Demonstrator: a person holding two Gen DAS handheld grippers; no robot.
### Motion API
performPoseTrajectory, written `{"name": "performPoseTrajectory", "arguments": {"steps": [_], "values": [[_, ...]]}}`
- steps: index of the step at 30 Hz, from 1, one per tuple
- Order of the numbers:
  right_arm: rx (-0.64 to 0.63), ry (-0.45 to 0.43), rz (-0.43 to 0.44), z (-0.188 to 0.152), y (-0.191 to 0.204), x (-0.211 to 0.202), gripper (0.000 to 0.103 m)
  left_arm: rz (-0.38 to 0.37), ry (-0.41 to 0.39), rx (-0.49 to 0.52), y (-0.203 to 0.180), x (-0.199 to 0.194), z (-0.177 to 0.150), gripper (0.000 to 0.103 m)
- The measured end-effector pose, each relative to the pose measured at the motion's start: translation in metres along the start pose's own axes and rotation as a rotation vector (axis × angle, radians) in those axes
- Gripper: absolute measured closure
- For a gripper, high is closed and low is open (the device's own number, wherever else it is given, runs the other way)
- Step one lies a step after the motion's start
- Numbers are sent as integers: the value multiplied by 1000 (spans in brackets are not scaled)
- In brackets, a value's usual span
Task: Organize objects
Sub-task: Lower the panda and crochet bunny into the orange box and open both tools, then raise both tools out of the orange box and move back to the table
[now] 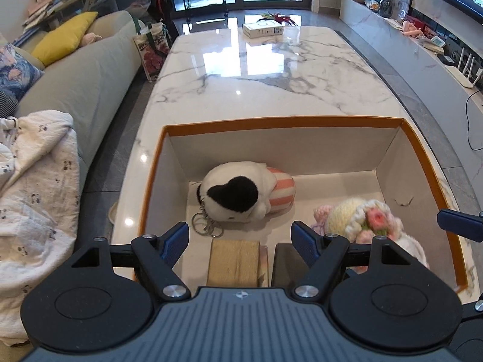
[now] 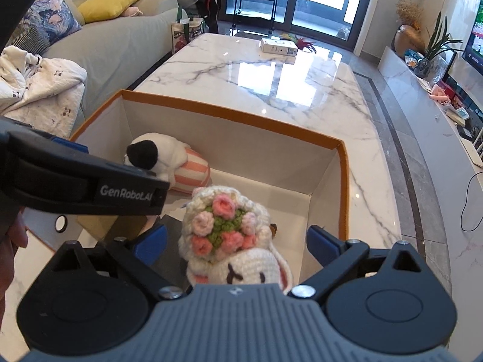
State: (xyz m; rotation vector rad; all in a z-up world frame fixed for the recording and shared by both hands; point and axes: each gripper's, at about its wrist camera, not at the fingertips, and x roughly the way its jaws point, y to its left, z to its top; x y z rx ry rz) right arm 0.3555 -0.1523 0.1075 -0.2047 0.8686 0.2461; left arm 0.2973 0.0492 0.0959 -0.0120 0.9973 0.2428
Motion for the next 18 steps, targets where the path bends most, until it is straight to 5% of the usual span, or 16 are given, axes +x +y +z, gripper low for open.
{"name": "performPoseTrajectory", "arguments": {"steps": [18], "values": [[55,-61,23,-35,-1,-63,4,34,-105,-40,2,-74,-42,15]]}}
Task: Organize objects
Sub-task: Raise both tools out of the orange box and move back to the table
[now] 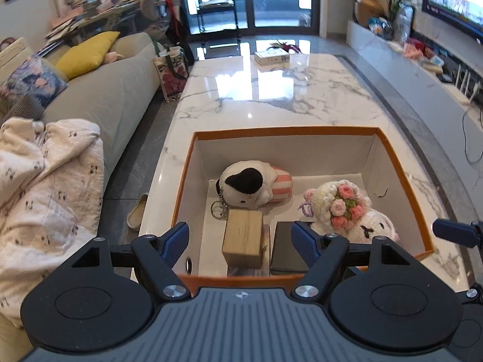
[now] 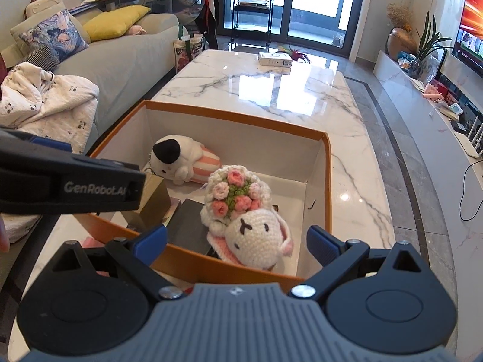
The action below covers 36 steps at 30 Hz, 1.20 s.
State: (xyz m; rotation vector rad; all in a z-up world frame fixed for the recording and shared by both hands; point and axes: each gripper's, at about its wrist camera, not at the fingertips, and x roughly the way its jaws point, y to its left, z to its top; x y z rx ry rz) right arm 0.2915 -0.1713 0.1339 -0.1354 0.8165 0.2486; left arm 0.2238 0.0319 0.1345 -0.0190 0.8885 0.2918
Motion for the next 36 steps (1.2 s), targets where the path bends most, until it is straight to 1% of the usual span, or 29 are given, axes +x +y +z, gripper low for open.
{"name": "performPoseTrajectory", "arguments": {"steps": [3,7,13,17,21,24,29,36], "values": [[27,-14,10,-12,-2,-9,4,-1,-3,-19,2,-6,-10,15],[41,-18,18,-24,-5,-18,4,24,-10,-14,3,-15,-28,15],[50,-37,31,-40,-6,-34,4,36,-24,9,2,-29,-55,15],[40,-38,47,-57,-4,-42,4,41,-39,27,2,-34,-71,15],[27,-57,42,-72,0,-49,4,43,-38,27,3,-36,-88,15],[27,-82,54,-90,-1,-51,4,38,-39,46,5,-38,-103,15],[29,-78,74,-110,-9,-51,4,41,-41,75,10,-38,-124,15],[3,-59,41,-134,-19,-46,4,29,-29,85,23,-30,-145,15]]}}
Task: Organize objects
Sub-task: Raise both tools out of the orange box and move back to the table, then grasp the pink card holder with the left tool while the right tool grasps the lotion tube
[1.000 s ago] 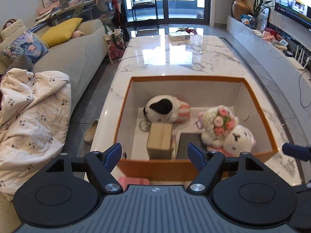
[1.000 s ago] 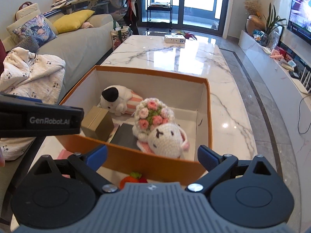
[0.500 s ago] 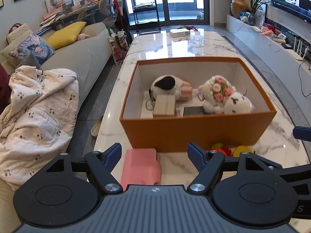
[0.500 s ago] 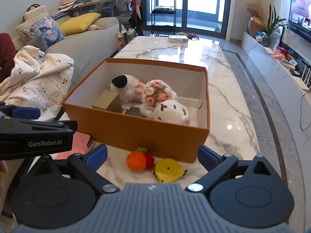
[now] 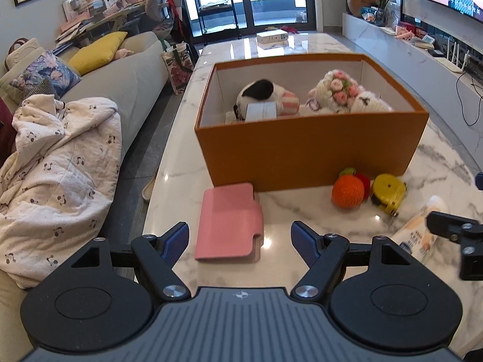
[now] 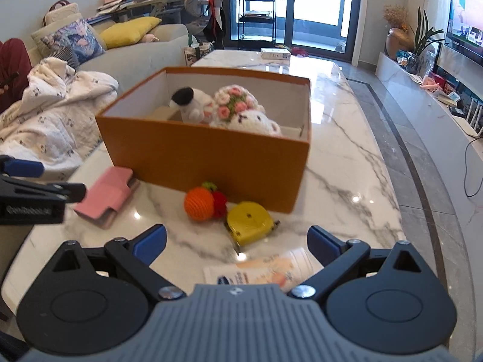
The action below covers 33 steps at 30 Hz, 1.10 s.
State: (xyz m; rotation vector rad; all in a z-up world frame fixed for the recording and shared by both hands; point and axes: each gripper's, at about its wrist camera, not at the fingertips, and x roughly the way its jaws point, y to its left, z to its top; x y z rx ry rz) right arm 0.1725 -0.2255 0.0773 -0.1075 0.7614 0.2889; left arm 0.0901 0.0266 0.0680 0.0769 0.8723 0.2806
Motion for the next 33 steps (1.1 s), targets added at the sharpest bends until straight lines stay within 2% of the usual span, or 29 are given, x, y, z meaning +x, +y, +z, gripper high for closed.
{"name": "performPoseTrajectory", "arguments": {"steps": [7,15,33], "values": [[3,53,13,-24,-8,13,3,11,22,1,9,19,-4,15],[-2,96,13,-34,-18,30,3,-7,92,-70,28,41,-5,15],[175,212,26,-33,-26,83,2,21,123,-127,36,86,14,15]]}}
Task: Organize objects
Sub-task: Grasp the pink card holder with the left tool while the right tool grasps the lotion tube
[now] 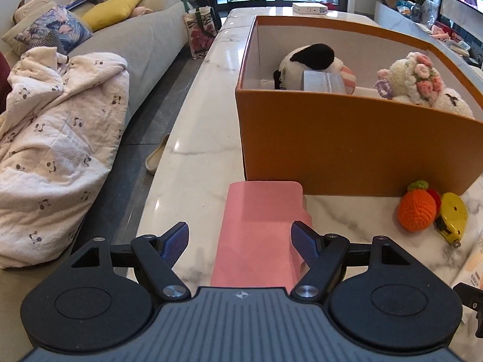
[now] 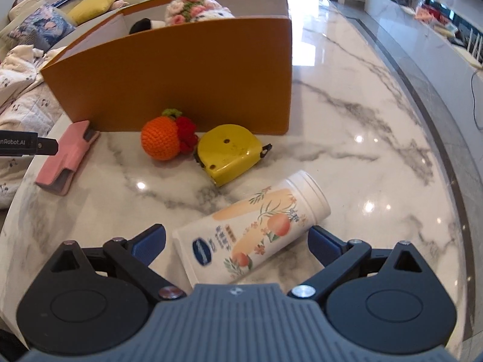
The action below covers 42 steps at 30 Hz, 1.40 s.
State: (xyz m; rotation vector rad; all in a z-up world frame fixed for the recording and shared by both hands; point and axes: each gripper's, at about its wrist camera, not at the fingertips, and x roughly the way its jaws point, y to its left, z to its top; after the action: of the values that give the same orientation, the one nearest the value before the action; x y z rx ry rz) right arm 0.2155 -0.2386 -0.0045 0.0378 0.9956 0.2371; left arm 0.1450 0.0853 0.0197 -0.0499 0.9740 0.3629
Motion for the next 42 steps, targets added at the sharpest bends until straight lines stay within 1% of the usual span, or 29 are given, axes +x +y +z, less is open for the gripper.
{"name": "performPoseTrajectory", "arguments": {"steps": [2,4,5,9,15,18,21,24,27,28,33,37,39,42], "values": [[0,-14,-10,1,0,4,1,-1,17,2,-1,6,2,15],[-26,-30,-19,3,2,7,1,-5,18,4,-1,11,2,14],[-45,-39,-25,3,4,9,1,-5,18,1,-1,12,2,12],[-151,-57,-67,3,14,17,1,-18,16,-14,1,16,5,11],[-164,-43,-48,7,14,19,1,-51,24,-75,9,20,7,11],[-172,-51,-44,7,14,20,1,-81,26,-113,13,22,6,10],[-174,-59,-43,8,13,22,1,-157,53,-122,10,25,4,8],[-174,-60,-44,7,14,22,1,-115,50,-59,-2,27,1,7],[-176,-63,-44,7,14,21,1,-103,71,-24,-6,34,-3,5],[-176,-64,-44,7,14,21,1,-102,73,-26,-6,36,-4,4],[-173,-84,-43,3,14,20,1,-96,66,-41,-6,35,-5,3],[-168,-132,-42,-5,13,19,1,-86,57,-54,-8,33,-5,2],[-161,-164,-47,-12,11,17,1,-82,55,-59,-8,34,-4,0],[-152,-194,-55,-20,9,13,1,-73,89,-79,-6,37,-5,0]]}}
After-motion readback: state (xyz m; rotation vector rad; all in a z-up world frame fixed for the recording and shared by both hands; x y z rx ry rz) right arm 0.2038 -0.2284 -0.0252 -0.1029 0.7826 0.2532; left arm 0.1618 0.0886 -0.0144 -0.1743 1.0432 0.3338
